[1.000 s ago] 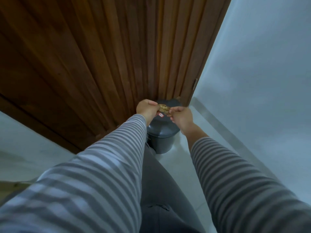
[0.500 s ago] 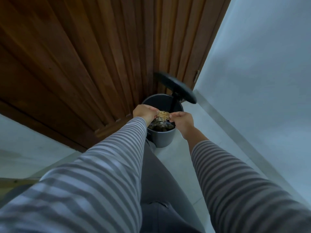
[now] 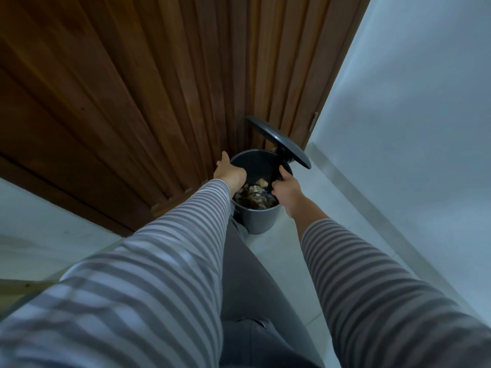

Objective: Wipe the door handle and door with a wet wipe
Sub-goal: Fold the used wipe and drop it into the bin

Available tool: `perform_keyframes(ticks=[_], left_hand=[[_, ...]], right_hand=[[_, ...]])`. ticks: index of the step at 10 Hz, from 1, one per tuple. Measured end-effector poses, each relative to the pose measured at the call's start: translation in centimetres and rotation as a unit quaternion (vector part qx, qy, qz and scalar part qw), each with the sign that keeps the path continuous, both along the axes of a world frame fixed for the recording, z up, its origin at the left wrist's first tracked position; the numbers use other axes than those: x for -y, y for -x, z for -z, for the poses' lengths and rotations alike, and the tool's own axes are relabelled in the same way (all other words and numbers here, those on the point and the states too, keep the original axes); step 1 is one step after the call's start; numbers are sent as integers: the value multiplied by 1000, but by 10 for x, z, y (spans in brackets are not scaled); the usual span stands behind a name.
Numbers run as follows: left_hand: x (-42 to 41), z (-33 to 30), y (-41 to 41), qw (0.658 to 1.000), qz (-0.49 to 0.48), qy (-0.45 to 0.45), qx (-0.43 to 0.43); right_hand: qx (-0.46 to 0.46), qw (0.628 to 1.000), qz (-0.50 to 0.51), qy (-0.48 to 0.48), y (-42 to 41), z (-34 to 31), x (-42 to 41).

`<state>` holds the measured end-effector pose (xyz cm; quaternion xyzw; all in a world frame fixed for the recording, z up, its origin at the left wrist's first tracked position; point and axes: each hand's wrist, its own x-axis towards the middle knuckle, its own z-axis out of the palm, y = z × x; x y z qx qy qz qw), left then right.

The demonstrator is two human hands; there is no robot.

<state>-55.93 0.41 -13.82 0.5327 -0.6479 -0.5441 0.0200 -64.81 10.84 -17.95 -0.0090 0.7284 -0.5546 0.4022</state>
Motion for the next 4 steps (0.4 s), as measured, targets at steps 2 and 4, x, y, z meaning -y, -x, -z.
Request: perform_keyframes(ticks=[2,4], left_hand=[[3,-1,-11,999,-44,21,3],[-1,-7,-21,998,-55,24,-3]], right_hand=[[-71,991,-17,-111,9,20,-22],[-90,985,-39,-145,10,37,-28]])
